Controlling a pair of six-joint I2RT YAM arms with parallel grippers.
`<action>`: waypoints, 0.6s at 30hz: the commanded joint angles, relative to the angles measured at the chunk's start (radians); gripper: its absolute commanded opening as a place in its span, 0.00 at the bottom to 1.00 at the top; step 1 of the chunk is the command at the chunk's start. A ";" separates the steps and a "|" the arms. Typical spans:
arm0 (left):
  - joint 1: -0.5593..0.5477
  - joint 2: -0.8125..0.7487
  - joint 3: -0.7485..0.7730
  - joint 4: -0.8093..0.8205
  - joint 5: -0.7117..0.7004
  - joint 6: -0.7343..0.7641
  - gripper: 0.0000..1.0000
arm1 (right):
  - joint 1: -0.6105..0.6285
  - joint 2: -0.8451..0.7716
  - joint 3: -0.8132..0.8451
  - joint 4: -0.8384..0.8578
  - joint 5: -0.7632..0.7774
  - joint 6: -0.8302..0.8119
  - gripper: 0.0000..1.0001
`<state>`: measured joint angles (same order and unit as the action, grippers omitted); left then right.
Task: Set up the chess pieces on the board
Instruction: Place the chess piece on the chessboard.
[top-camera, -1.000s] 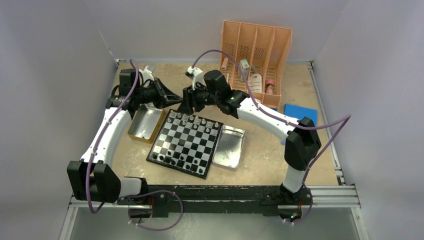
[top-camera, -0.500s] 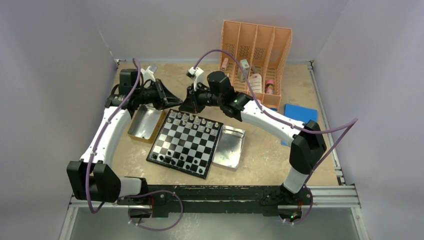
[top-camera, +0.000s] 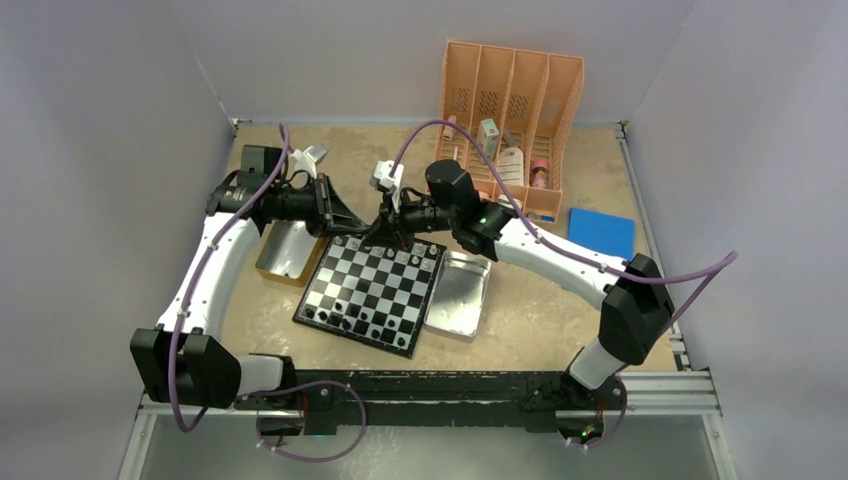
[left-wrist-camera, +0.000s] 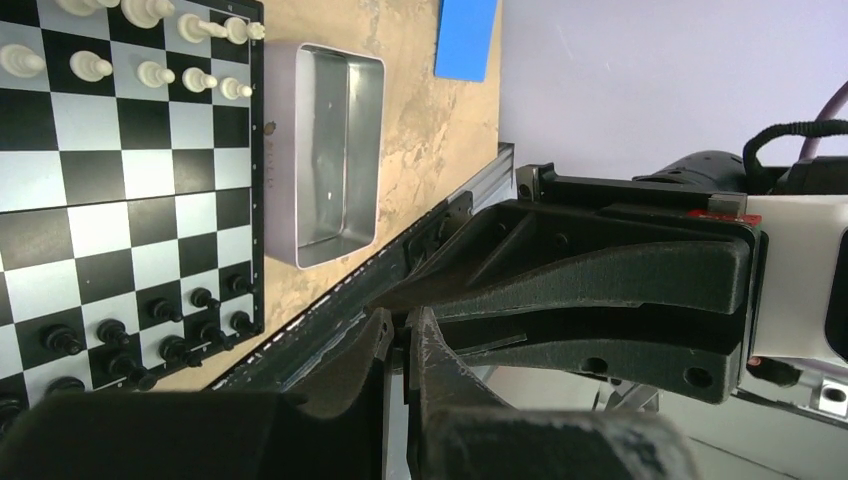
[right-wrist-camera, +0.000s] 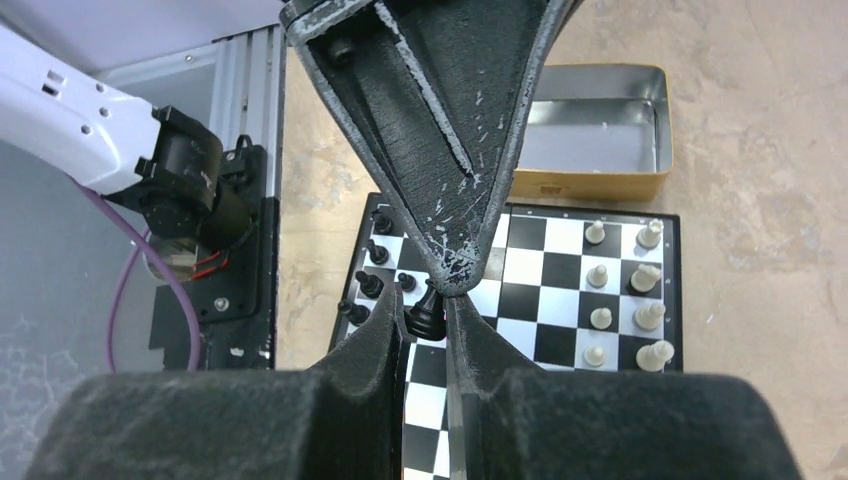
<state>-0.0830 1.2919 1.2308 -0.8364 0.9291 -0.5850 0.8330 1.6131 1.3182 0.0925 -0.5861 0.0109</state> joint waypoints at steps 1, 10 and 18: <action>0.005 -0.026 0.055 -0.115 0.074 0.096 0.00 | -0.026 -0.021 0.010 0.013 -0.007 -0.137 0.04; 0.005 0.004 0.110 -0.268 0.030 0.186 0.00 | -0.026 -0.021 0.000 -0.004 0.010 -0.175 0.00; 0.005 0.001 0.123 -0.227 0.129 0.118 0.20 | -0.026 -0.041 0.001 -0.009 0.011 -0.190 0.00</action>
<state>-0.0807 1.3071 1.3052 -1.0046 0.9512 -0.4583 0.8410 1.6096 1.3174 0.0948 -0.6434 -0.1276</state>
